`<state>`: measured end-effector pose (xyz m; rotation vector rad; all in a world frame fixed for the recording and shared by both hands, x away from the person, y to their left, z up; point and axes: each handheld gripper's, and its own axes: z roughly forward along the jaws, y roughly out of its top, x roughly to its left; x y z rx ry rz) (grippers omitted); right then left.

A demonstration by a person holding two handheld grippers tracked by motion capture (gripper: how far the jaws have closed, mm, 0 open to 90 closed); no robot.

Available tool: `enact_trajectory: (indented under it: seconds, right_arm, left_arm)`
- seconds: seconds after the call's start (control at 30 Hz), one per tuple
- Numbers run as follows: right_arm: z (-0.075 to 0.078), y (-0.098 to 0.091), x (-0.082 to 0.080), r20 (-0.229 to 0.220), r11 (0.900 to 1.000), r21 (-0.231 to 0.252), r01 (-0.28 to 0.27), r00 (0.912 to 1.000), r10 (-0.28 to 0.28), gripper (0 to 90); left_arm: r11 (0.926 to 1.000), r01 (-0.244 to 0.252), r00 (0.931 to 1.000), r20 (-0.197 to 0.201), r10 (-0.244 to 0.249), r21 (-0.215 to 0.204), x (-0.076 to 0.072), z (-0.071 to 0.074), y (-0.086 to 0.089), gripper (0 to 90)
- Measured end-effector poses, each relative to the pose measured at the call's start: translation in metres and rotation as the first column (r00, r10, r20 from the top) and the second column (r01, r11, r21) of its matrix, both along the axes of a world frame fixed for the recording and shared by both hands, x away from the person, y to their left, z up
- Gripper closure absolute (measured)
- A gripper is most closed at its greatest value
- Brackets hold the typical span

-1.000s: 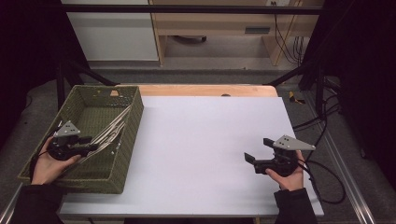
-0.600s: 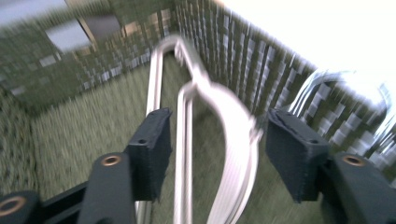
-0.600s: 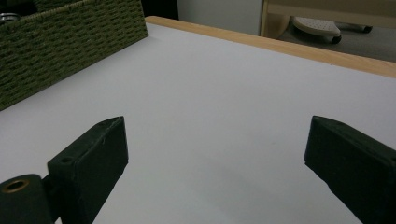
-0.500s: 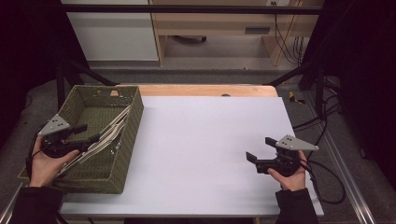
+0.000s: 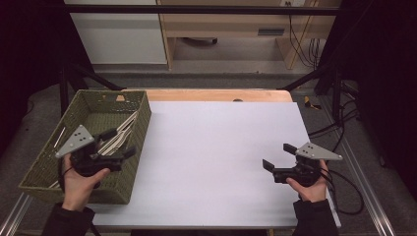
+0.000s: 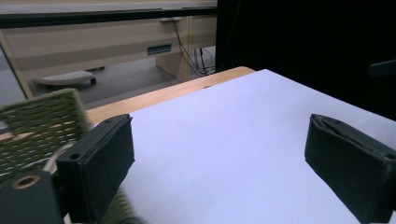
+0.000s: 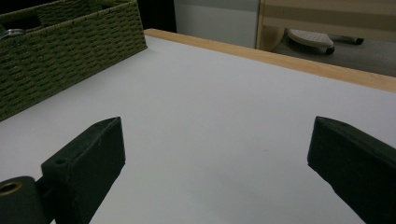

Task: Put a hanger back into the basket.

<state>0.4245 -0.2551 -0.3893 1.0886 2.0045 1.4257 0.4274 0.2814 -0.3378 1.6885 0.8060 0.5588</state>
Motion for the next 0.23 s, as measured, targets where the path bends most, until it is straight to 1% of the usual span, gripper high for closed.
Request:
enact_trajectory:
  seconds: [0.03,0.13,0.17,0.2,0.23]
  right_arm:
    - [0.0,-0.001,0.0,0.0,1.0,0.0,0.002,1.0,-0.002,4.7]
    - [0.001,-0.003,-0.001,0.007,1.0,-0.003,0.004,1.0,-0.004,4.4]
    - [0.002,-0.004,-0.002,0.005,1.0,0.002,0.006,1.0,-0.006,4.3]
    - [0.002,-0.005,-0.002,0.007,1.0,-0.006,0.002,1.0,-0.002,4.2]
    - [0.002,-0.005,-0.002,0.004,1.0,0.0,0.008,1.0,-0.008,4.0]
  left_arm:
    - [0.9999,0.007,1.0,0.002,-0.007,0.01,0.0,-0.002,-0.006,8.1]
    - [0.9996,0.003,1.0,0.003,-0.003,0.029,0.0,-0.009,-0.018,7.4]
    - [0.9997,0.004,1.0,0.001,-0.004,0.025,0.0,-0.011,-0.02,7.5]
    - [0.9996,0.004,1.0,-0.003,-0.004,0.029,0.001,-0.013,-0.021,7.6]
    - [0.9995,0.003,1.0,-0.009,-0.003,0.033,0.001,-0.015,-0.023,7.6]
